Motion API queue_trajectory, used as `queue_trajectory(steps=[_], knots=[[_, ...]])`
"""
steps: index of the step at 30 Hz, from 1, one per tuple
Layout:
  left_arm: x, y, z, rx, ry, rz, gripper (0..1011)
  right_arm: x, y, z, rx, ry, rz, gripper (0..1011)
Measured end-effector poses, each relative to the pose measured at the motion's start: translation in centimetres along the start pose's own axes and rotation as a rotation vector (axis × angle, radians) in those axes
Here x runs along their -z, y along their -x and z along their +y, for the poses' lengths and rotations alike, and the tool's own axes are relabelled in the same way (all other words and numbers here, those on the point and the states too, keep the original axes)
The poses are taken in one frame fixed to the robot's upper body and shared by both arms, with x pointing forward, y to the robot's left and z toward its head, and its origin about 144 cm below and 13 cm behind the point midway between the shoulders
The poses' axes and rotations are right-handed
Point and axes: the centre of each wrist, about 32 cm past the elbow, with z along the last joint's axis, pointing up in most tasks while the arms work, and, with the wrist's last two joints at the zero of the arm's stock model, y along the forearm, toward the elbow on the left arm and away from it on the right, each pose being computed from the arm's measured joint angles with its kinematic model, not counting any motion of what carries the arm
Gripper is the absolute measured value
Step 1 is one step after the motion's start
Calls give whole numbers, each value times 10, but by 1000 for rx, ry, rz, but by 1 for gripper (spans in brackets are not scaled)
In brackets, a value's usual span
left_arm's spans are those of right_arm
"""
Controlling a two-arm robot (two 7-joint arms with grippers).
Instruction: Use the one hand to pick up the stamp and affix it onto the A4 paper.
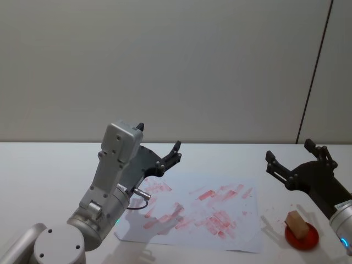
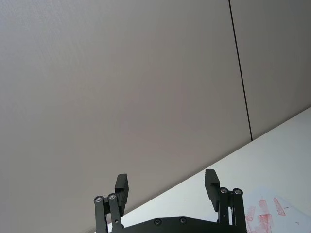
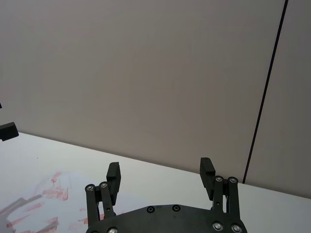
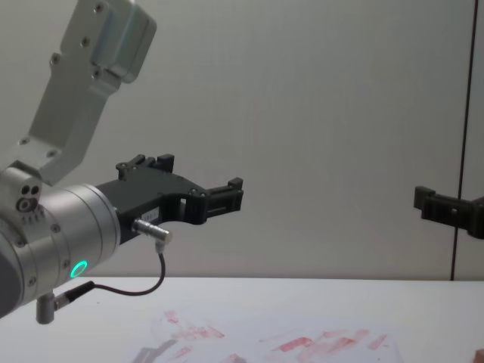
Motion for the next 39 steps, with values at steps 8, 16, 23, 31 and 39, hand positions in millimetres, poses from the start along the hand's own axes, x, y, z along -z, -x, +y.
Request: queue_trajectory(steps=[8,16,23,31,39], knots=[[0,0,0,0,0,0,1002,0,0,0,0,0,0,1001],[0,0,0,0,0,0,1002,0,0,0,0,0,0,1001],[0,0,0,0,0,0,1002,1,-4,-3,9,10,8,1001],[0,0,0,0,0,0,1003,1,-18,-21,58,65,34,1001],[0,0,0,0,0,0,1003,2,-28,-44,92,146,39,1001]])
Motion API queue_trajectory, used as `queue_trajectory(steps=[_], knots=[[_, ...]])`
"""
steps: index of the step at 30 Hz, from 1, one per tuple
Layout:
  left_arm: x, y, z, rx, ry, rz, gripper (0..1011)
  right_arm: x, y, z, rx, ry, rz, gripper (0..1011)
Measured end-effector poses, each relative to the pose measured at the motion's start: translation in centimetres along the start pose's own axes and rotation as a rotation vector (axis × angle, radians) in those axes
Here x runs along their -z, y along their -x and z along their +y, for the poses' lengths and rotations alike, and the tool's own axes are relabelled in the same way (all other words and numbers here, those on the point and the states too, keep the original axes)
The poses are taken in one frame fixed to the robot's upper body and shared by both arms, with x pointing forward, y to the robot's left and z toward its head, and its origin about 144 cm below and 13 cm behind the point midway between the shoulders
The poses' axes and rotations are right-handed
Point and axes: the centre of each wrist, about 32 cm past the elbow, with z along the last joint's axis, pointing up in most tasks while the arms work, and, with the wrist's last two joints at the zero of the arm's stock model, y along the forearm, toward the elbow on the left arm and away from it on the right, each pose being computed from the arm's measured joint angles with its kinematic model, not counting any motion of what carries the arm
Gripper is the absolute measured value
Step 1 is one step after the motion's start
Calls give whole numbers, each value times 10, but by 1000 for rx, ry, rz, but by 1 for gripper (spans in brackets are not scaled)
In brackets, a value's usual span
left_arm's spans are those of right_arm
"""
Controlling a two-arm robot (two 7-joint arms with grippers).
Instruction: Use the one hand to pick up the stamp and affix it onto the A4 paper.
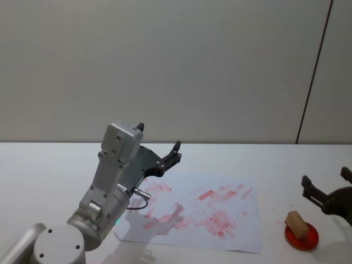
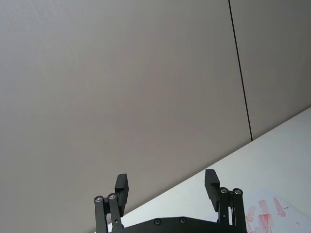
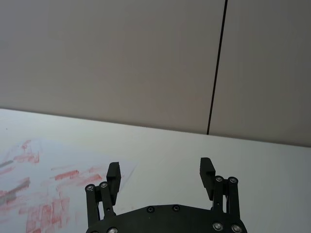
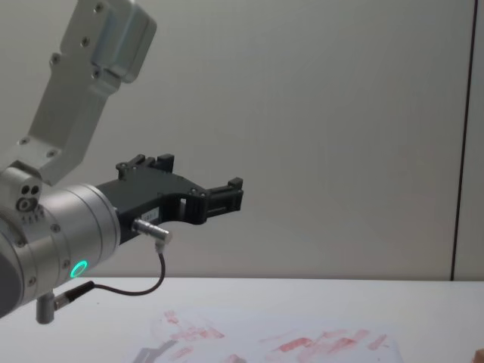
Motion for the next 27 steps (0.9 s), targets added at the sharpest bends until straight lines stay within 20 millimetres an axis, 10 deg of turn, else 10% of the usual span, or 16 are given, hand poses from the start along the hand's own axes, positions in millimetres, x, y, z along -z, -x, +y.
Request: queue_trajectory(steps=[27], knots=[[0,0,0,0,0,0,1003,7,2,-18,-43,219,-74,1001]])
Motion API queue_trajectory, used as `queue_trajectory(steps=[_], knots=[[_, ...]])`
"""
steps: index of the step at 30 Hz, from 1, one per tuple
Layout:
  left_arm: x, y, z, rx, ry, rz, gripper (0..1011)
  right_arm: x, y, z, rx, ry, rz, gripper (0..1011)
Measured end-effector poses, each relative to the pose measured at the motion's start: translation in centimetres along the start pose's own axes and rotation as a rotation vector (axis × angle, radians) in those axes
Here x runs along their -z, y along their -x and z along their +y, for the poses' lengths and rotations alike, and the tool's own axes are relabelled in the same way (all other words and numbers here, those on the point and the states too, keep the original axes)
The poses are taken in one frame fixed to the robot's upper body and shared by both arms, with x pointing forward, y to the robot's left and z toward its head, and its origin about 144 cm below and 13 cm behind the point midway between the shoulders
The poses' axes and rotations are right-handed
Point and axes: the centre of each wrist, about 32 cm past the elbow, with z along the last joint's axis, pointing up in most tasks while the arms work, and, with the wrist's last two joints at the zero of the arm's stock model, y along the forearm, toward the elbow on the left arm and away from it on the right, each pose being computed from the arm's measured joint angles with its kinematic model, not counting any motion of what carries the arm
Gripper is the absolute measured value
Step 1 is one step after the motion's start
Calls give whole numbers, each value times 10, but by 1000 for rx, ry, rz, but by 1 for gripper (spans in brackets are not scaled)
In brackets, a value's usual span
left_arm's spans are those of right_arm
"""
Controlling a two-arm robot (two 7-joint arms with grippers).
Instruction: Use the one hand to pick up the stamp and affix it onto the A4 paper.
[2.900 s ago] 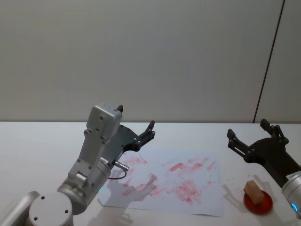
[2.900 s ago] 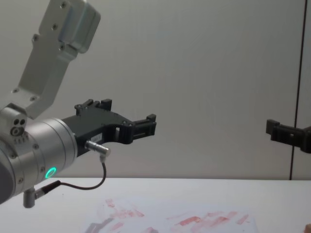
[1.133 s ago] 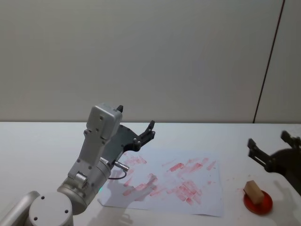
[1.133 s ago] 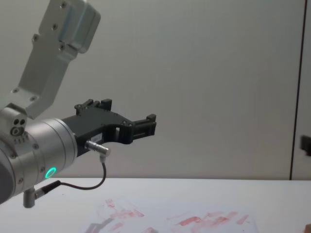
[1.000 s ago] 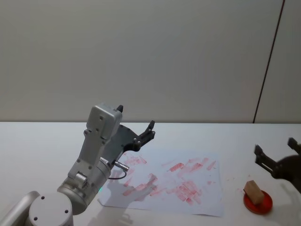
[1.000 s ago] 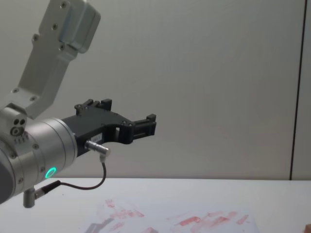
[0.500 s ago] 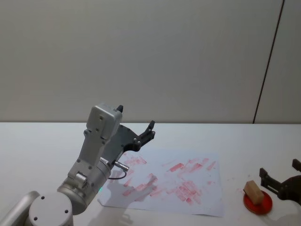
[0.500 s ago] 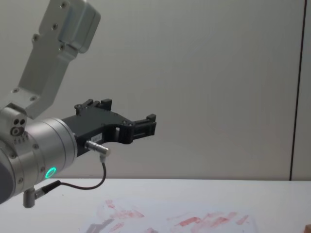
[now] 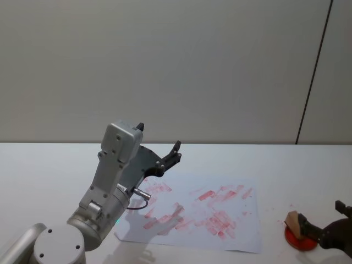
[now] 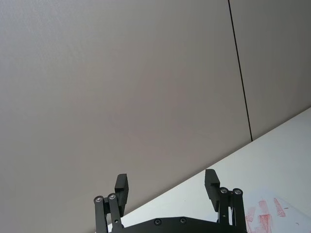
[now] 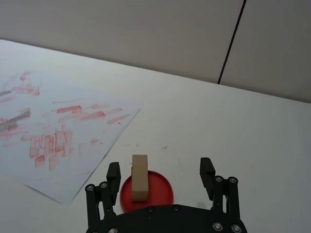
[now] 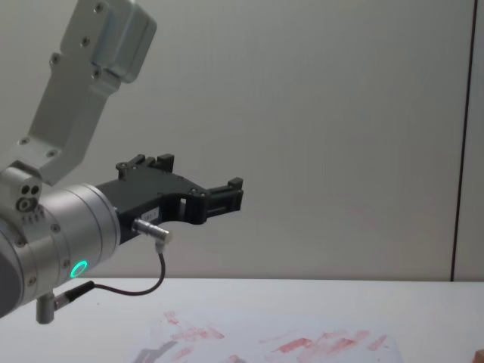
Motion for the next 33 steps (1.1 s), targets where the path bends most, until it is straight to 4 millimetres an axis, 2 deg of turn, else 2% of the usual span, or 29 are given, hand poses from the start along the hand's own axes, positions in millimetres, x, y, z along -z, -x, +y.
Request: queue_trajectory(steps=[11,33], knots=[[0,0,0,0,0,0,1003,6,4,5,-10,50,-32,1001],[0,0,0,0,0,0,1002,10,14,29,-42,84,-78,1001]])
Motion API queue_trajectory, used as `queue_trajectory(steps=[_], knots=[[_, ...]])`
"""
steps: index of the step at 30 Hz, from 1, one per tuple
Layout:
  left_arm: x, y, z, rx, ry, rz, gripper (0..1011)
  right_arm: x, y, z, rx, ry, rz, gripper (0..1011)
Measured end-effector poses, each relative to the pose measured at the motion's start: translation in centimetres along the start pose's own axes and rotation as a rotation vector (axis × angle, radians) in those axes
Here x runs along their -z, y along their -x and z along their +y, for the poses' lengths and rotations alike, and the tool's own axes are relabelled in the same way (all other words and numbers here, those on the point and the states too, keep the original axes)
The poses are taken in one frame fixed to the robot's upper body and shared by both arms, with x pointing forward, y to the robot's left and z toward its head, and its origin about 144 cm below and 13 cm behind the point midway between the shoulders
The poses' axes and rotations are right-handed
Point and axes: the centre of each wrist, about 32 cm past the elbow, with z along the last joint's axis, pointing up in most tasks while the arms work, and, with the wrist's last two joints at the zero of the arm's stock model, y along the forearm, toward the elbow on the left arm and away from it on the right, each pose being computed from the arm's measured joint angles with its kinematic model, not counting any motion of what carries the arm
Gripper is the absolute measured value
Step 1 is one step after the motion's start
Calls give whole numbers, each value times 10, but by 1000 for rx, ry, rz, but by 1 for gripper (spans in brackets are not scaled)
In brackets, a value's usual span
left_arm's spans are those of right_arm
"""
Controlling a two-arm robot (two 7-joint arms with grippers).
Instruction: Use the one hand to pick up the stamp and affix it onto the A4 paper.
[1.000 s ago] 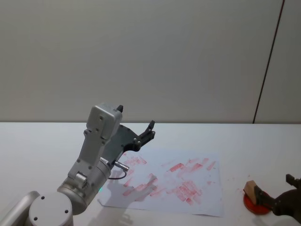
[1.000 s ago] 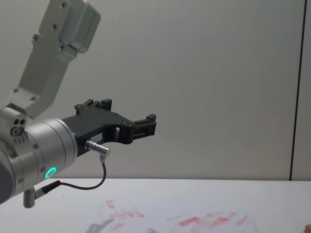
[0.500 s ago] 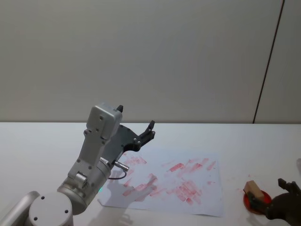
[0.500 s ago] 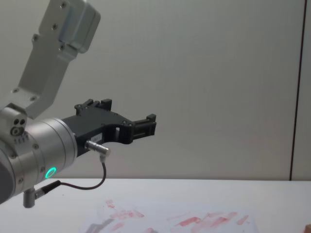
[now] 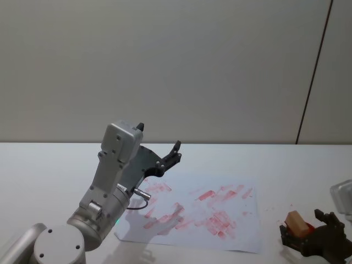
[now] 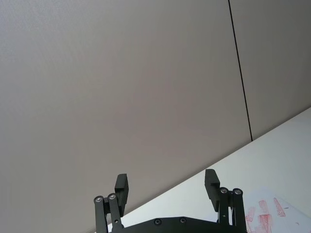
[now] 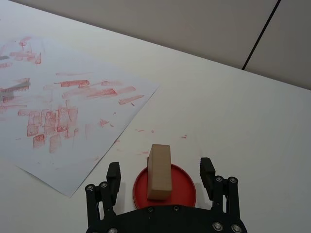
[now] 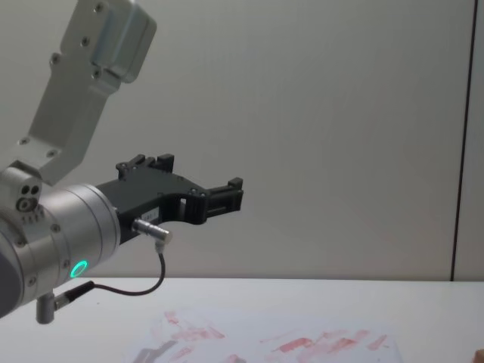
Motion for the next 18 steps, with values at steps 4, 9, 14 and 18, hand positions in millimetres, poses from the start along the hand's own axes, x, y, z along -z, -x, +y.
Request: queue_trajectory(steps=[4,9,14,18], knots=[[0,0,0,0,0,0,1003,1,2,3,-3,12,-4,1001],[0,0,0,0,0,0,1002,2,4,6,-5,19,-6,1001],[0,0,0,0,0,0,1003,2,6,10,-7,22,-8,1001],[0,0,0,0,0,0,1002,3,7,13,-7,23,-10,1001]])
